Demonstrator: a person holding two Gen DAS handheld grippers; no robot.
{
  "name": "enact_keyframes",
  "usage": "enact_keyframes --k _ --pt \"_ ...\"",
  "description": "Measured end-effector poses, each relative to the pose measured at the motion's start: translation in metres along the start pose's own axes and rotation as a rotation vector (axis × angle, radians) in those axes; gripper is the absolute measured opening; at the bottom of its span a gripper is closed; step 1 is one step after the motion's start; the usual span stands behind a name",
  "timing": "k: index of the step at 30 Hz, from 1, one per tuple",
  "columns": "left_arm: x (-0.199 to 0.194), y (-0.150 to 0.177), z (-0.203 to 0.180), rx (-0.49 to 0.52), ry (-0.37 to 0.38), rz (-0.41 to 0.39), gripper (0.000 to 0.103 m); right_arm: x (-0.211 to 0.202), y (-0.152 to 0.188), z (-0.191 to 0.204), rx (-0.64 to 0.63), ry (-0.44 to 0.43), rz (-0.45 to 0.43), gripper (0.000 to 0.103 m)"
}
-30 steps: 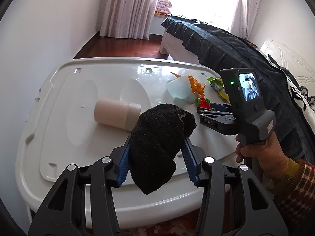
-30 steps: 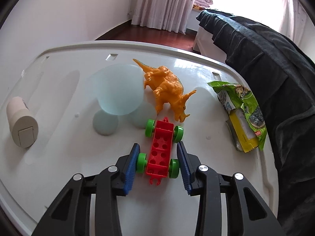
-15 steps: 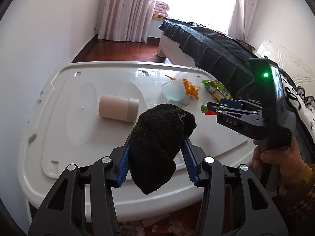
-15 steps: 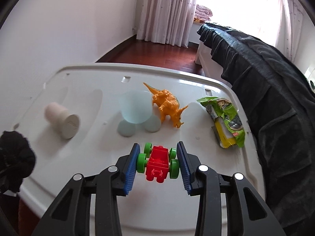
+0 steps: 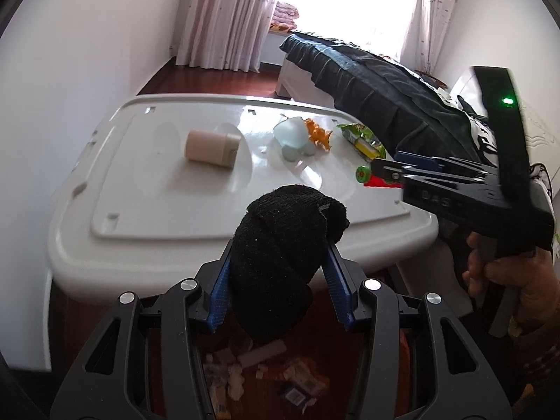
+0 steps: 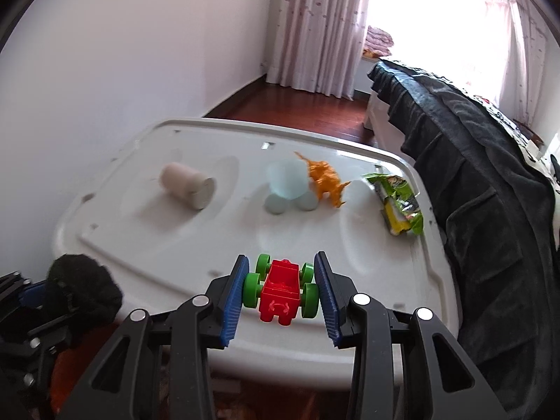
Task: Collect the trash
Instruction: 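Lower the cloth and toy car into the bin, opening both tools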
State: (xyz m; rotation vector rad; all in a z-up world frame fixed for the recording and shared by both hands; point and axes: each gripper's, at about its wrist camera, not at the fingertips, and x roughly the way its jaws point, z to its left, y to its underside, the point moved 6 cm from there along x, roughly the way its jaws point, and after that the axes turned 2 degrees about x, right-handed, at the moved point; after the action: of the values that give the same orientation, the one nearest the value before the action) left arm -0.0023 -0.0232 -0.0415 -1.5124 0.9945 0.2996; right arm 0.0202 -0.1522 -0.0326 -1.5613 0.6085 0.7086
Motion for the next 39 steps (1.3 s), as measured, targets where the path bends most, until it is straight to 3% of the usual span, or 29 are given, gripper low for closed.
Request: enact_keyframes --k 10,18,19,20,21,22,24,31,34,39 --pt "-0.037 0.051 0.018 -0.04 -0.068 0.042 0.047 -0.056 0.078 0.048 -0.016 -0.116 0.049 0.039" --pt "-0.036 0.075 0.023 -0.075 -0.12 0.098 0.05 -0.062 0.119 0.063 -0.013 -0.122 0.091 0.039" --pt "-0.035 0.076 0.022 -0.077 -0.124 0.103 0.053 -0.062 0.122 0.063 -0.006 -0.112 0.095 0.042" --pt "-0.036 0.077 0.022 -0.08 -0.13 0.108 0.055 -0.061 0.124 0.062 -0.002 -0.104 0.1 0.057" --pt "-0.036 0.077 0.022 -0.082 -0.135 0.108 0.063 -0.061 0.124 0.062 0.0 -0.092 0.102 0.074" --pt "-0.037 0.076 0.022 -0.083 -0.143 0.107 0.073 -0.063 0.123 0.059 0.006 -0.071 0.087 0.079" --pt "-0.039 0.074 0.023 -0.076 -0.177 0.099 0.082 -0.068 0.12 0.057 0.008 -0.048 0.06 0.085" --pt "-0.035 0.067 0.025 -0.081 -0.158 0.109 0.085 -0.074 0.109 0.053 0.012 -0.036 0.015 0.089" --pt "-0.031 0.045 0.026 -0.075 -0.137 0.09 0.086 -0.077 0.097 0.048 0.02 -0.038 -0.01 0.089" --pt "-0.012 -0.015 0.037 -0.05 -0.173 0.012 0.09 -0.08 0.062 0.037 0.028 -0.023 -0.073 0.095"
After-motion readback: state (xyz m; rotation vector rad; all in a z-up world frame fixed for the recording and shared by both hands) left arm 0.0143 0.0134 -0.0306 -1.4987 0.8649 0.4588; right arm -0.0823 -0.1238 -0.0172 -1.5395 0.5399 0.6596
